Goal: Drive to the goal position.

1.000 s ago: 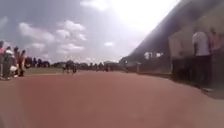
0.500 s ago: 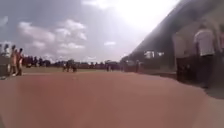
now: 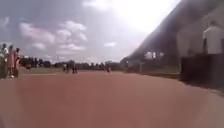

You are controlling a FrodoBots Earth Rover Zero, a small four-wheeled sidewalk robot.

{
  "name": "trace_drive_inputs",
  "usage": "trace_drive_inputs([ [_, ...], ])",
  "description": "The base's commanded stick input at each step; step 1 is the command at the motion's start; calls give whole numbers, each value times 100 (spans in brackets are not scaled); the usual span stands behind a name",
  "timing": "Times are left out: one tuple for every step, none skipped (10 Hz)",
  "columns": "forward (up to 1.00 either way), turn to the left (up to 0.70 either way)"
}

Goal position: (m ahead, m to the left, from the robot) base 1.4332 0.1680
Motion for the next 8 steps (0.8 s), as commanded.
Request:
trace_drive_inputs([
  [70,0],
  [70,0],
  [70,0],
  [70,0],
  [70,0],
  [70,0],
  [70,0],
  [70,0],
])
